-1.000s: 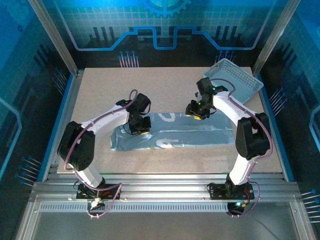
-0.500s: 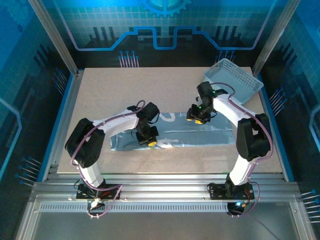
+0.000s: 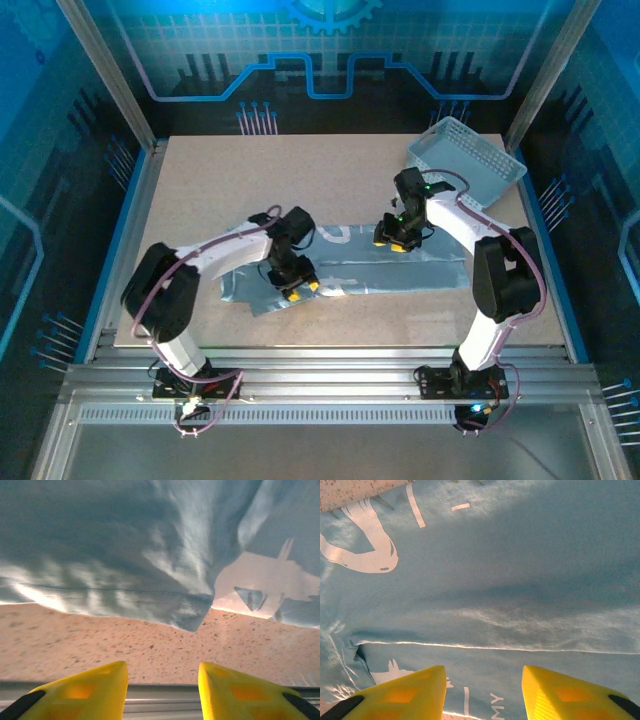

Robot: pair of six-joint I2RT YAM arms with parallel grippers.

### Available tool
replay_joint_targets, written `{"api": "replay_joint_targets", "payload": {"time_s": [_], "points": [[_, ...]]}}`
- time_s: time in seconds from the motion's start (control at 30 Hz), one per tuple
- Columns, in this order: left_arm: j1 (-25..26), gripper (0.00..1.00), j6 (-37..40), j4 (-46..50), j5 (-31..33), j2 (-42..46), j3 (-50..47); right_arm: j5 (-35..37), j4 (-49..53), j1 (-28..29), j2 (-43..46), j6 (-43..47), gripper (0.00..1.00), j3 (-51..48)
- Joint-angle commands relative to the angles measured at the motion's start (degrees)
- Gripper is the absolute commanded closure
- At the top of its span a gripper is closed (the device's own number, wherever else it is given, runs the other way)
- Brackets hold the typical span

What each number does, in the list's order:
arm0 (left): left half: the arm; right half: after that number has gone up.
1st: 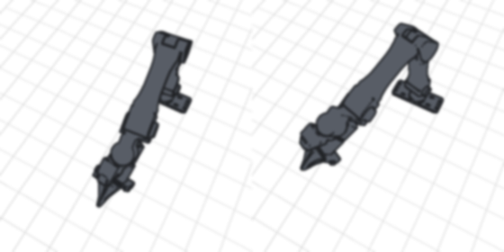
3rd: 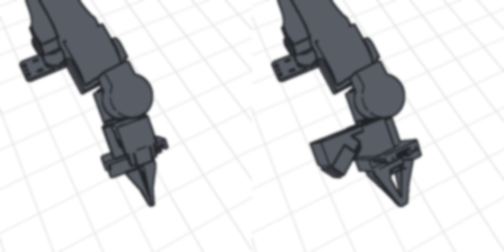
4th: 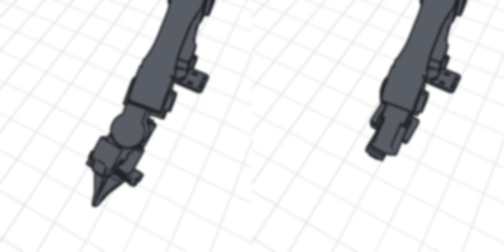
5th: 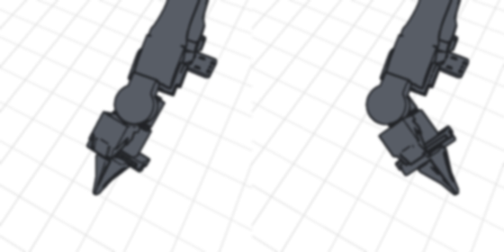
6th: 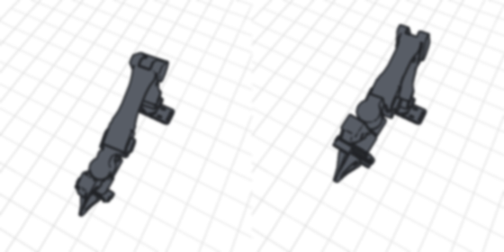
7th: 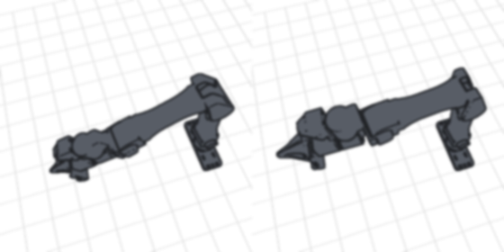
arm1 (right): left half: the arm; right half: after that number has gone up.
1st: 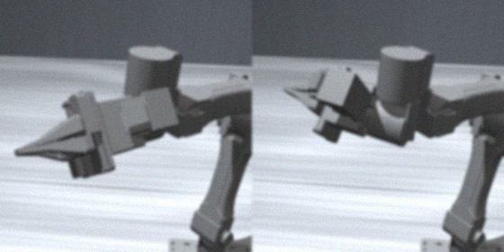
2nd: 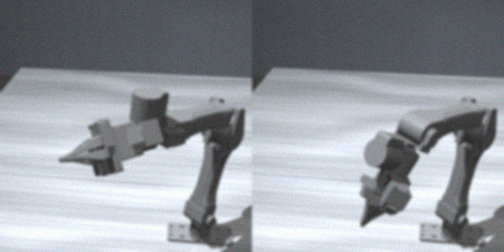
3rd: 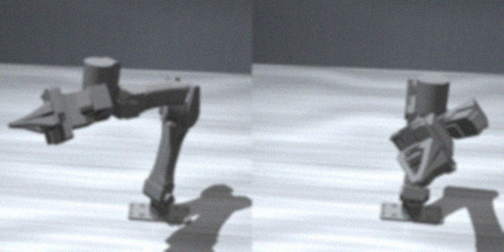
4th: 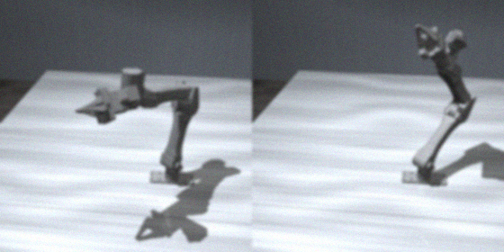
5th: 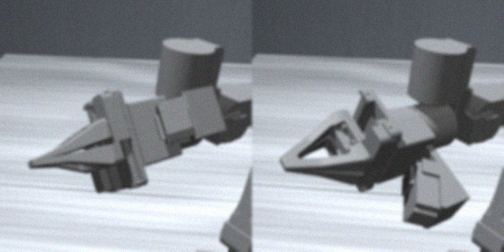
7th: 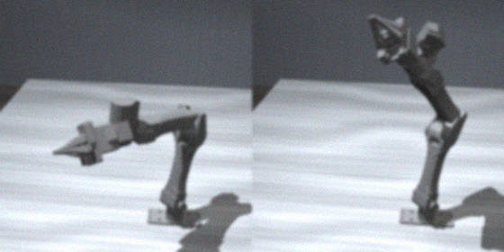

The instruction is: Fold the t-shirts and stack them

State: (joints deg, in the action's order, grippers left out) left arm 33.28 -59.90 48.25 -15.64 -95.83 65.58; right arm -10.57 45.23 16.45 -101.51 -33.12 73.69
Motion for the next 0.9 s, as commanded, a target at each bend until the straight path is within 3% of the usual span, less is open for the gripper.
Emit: {"api": "replay_joint_targets", "payload": {"time_s": [0.0, 0.13, 0.33, 0.43, 0.87], "points": [[-7.8, 0.66, 5.4, 3.1, 3.9, 6.4, -2.9, -1.2, -1.5, 0.1, 2.8, 1.0, 0.54, -0.3], [-16.4, 0.75, 18.9, 4.1, 10.6, 8.6, -6.0, -5.8, -4.5, 0.6, 3.3, 2.3, 0.54, -0.9], [-23.4, 0.68, 35.5, -6.5, 13.0, 8.4, -11.1, -14.4, -9.6, 2.9, 2.6, 2.8, 0.49, -1.2], [-24.7, 0.66, 37.5, -11.4, 10.1, 7.4, -12.1, -16.8, -11.3, 3.4, 0.9, 0.0, 0.49, -2.1], [-24.6, 0.68, 41.5, -11.9, 13.5, 1.9, -11.0, -15.1, -12.1, 3.8, -1.8, -3.2, 0.5, -3.1]]}}
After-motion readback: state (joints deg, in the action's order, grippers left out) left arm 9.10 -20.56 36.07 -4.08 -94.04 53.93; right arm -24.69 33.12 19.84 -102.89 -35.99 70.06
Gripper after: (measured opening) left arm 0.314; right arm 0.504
